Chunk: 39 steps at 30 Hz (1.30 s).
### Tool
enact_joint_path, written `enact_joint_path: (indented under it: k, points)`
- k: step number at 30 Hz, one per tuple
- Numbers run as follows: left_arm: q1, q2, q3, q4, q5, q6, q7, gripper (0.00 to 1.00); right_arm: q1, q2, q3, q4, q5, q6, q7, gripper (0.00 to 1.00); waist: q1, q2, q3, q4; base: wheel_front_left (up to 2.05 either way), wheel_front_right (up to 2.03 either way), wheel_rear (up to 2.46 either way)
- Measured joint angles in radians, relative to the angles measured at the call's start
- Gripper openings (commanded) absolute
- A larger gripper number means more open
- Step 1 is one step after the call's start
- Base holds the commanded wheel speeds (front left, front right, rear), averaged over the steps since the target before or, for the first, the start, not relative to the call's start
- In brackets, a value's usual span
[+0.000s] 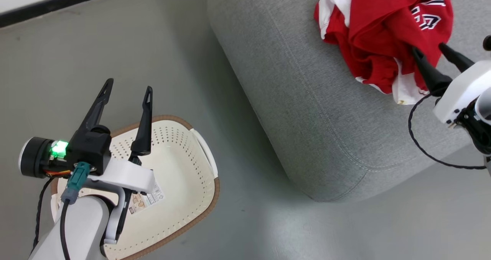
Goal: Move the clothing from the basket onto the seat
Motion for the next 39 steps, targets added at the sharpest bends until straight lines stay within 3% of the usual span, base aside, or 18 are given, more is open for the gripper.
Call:
enact_joint_path:
  k: [18, 33, 39]
  points:
    - [0.088, -0.024, 0.087, 0.04, -0.059, 0.058, -0.059, 1.0, 0.055, -0.124, 0.11, -0.273, 0.064, 0.0, -0.061, 1.0, -0.0001, 0.0, -0.114, -0.025, 0.0, 0.0, 0.0]
    - [0.224, -0.049, 0.184, 0.027, -0.105, 0.129, -0.081, 1.0, 0.05, -0.128, 0.13, -0.372, -0.023, 0.0, -0.261, 1.0, 0.0, 0.0001, -0.205, 0.059, 0.0, 0.0, 0.0]
    - [0.28, -0.062, 0.213, 0.006, -0.114, 0.146, -0.088, 1.0, 0.06, -0.101, 0.123, -0.379, -0.059, 0.0, -0.324, 1.0, 0.0, 0.0, -0.239, 0.108, 0.0, 0.0, 0.0]
